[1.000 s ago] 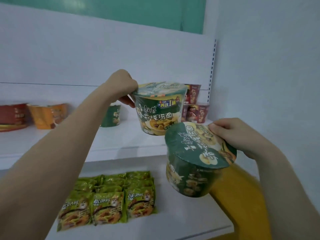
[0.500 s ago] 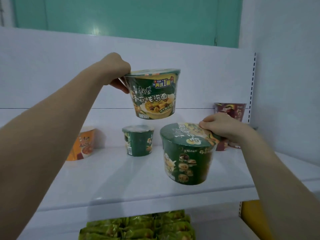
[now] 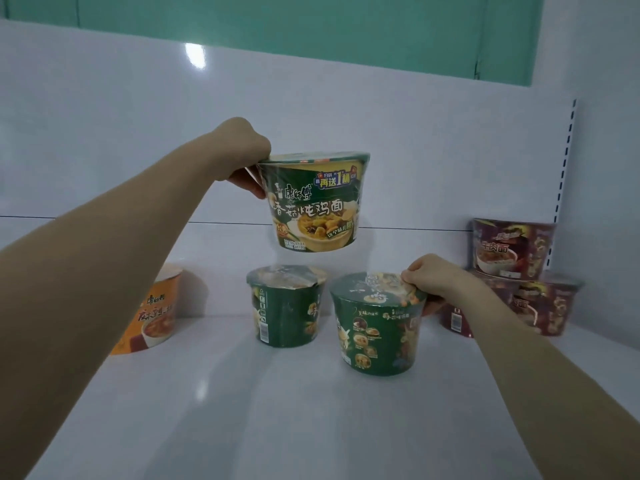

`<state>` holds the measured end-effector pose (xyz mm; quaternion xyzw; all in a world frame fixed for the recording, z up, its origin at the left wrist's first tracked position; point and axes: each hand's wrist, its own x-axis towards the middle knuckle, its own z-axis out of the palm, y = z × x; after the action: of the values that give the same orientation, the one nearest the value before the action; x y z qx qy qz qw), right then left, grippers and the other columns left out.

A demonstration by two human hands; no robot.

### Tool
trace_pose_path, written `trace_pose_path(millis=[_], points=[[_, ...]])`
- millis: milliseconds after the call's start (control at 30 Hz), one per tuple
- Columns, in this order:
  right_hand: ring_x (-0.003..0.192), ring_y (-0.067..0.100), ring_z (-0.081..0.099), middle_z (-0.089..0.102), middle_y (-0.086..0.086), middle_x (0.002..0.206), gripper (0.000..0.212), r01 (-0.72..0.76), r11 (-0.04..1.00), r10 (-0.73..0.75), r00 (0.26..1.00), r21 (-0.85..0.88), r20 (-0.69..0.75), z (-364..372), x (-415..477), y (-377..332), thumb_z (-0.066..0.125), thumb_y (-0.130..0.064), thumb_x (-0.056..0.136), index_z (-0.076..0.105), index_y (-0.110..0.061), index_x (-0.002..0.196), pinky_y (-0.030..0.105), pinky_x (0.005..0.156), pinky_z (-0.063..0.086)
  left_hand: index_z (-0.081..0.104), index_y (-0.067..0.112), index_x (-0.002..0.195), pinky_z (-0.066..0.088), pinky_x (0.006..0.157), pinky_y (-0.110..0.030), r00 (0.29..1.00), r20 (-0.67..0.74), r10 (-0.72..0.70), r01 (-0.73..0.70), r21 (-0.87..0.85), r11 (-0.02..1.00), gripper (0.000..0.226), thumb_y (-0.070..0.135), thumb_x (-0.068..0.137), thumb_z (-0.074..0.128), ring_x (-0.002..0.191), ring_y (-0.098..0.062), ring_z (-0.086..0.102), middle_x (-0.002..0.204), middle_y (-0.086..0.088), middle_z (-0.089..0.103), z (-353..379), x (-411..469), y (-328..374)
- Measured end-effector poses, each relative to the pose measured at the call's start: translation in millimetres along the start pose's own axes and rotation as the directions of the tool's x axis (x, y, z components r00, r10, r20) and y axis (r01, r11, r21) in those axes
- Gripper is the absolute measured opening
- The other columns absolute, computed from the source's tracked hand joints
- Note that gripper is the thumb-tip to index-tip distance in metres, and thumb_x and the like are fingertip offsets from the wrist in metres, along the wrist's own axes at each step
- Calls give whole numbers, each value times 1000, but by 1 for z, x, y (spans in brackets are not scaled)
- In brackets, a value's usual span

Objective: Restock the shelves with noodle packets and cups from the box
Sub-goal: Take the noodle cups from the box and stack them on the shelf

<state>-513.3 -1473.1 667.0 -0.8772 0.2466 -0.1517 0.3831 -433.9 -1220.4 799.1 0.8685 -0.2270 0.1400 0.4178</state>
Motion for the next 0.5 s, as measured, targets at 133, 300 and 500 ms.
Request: trace_pose_path(millis=[133,300,500], points=[[56,28,59,57,16,69,24,-15,999,14,1000,30,8,7,36,10,46,-12,95,60,7,93,29,35,51,53,0,69,43,31,-14,999,31,-23,23,-12,1000,22,-5,88,42,34,-13,60,40,-1,61,21,21,-5],[67,32,62,61,21,77,23,-10,996,8,1000,84,18,17,71,15,47,-10,93,60,4,81,42,62,58,51,-1,69,46,34,-16,998,40,-55,56,-19,998,19,-4,86,43,36,-17,61,41,-5,62,46,42,-15],[50,29,58,55,16,66,24,2,999,-1,1000,48,-18,21,97,20,44,-10,93,57,5,80,34,47,55,48,-3,69,41,30,-16,996,62,-61,61,-2,998,19,-5,86,40,33,-18,59,60,-15,62,69,51,-24]])
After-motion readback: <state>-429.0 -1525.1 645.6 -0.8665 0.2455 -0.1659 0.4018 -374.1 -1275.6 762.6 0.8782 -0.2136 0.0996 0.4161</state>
